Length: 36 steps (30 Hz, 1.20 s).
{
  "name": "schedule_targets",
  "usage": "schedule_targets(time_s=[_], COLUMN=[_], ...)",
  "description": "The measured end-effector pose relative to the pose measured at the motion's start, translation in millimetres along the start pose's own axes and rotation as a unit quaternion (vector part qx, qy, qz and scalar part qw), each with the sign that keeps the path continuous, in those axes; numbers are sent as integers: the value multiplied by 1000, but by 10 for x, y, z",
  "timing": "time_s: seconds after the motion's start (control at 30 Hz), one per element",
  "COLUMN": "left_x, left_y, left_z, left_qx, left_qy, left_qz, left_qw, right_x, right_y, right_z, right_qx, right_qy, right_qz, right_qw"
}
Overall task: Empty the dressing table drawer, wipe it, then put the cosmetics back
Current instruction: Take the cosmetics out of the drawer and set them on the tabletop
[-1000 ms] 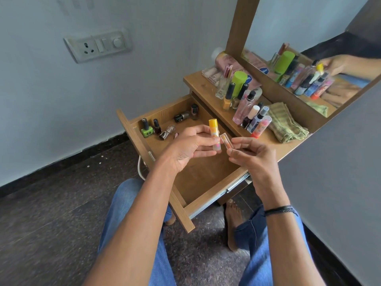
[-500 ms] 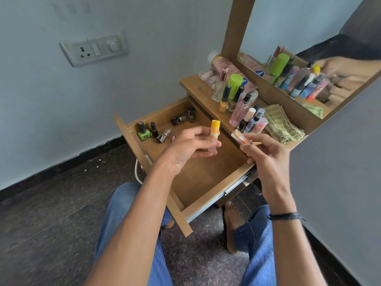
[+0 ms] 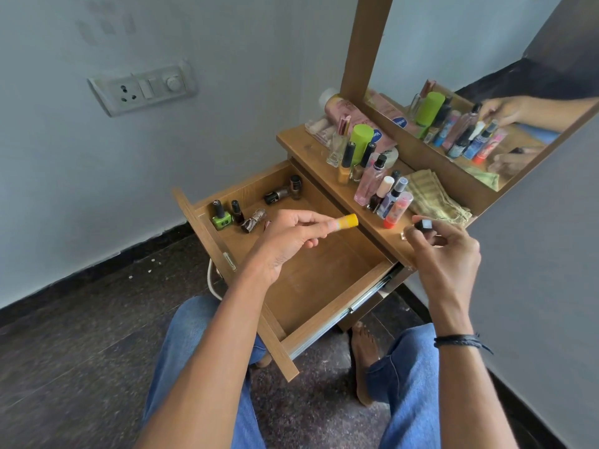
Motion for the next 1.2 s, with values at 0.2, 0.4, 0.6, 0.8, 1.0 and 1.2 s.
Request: schedule_targets(time_s=[0.2,0.4,0.6,0.8,1.0,1.2], left_x=[27,74,122,253,430,431], left_y=[22,14,-8,-56,-178,-138], left_z=[-17,13,25,48,11,-18], left_qx=[48,69,65,-80,-165,-64], left_qy=[-1,-75,-106,-319,-375,-276], left_qz=[42,55,57,31,-45,6], left_qw=[998,993,991,944,911,959], right_x=[175,208,171,-6,19,4], right_y=[-59,-60,-33,-157,-263,-229], right_z=[52,94,117,-74,-126,-104], right_qx=[-62,-72,-38,-114,-206,-231], right_qy=[-58,-65,-37,117,121,83], right_qz=[-4,-7,-11,40,-89,-133], right_qw=[996,995,999,986,967,960])
Point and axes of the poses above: each hand's wrist, its own y-axis towards the middle knuckle, its own x-axis out of the palm, z = x × y, the point moved 1 cm from there along y, towards the middle knuckle, and after that the axes turned 13 degrees about z, right-handed, at the moved point
